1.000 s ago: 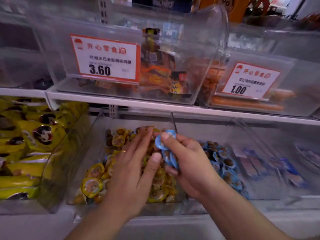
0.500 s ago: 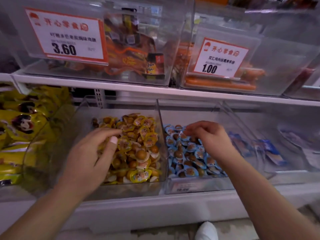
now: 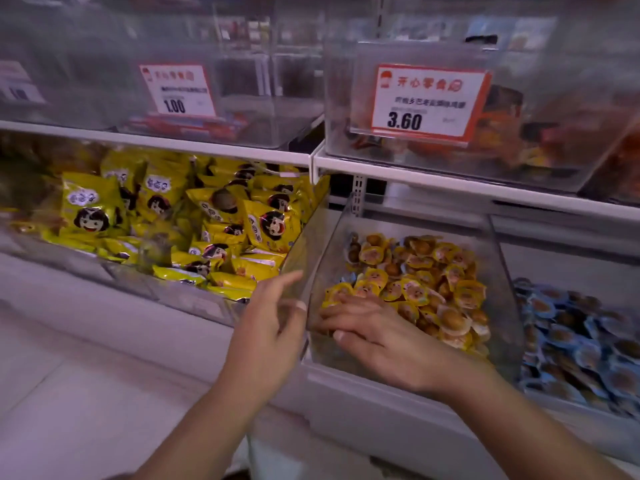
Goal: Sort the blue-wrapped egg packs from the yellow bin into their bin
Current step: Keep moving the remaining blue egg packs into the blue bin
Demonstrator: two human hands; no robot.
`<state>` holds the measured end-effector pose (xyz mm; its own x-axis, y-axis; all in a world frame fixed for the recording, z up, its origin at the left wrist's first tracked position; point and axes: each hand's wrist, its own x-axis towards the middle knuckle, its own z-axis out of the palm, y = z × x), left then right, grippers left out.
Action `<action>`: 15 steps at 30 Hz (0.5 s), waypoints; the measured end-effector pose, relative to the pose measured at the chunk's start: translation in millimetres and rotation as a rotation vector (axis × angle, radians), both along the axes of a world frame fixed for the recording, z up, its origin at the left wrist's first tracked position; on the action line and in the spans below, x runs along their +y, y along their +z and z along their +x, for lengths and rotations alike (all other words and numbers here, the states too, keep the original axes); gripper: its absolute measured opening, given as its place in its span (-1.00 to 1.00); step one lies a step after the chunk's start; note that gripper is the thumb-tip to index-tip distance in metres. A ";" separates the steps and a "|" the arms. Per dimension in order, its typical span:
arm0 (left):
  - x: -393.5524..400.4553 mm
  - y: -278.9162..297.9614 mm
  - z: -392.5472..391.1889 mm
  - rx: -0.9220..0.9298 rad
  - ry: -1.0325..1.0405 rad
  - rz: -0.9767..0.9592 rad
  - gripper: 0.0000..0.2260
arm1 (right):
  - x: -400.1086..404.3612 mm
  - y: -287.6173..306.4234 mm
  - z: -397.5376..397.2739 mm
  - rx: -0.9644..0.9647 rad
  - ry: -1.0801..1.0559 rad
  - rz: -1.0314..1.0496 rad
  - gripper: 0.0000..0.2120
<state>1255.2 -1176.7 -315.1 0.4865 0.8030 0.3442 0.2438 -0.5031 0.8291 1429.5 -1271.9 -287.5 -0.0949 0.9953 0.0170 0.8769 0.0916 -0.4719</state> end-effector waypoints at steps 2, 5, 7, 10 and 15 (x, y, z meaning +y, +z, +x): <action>2.8 3.3 2.6 -0.003 -0.055 -0.009 -0.65 | 12.5 -7.7 2.0 -0.045 -0.013 -0.056 -0.63; 12.8 6.2 7.7 0.017 -0.059 -0.047 -0.69 | 22.4 -16.8 15.3 -0.183 -0.004 -0.095 -0.61; 18.7 5.7 10.7 0.084 -0.045 -0.035 -0.69 | 26.4 -22.3 26.3 -0.261 -0.016 -0.069 -0.66; 21.9 8.9 14.3 0.112 -0.075 -0.025 -0.67 | 32.7 -24.5 44.5 -0.239 -0.140 0.001 -0.68; 26.9 10.1 14.0 0.128 -0.093 -0.074 -0.64 | 39.2 -24.6 61.5 -0.345 -0.334 -0.064 -0.59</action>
<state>1269.3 -1149.8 -305.0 0.5964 0.7730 0.2160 0.3051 -0.4673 0.8298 1491.1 -1232.7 -312.2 0.2404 0.9704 -0.0212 0.9598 -0.2409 -0.1442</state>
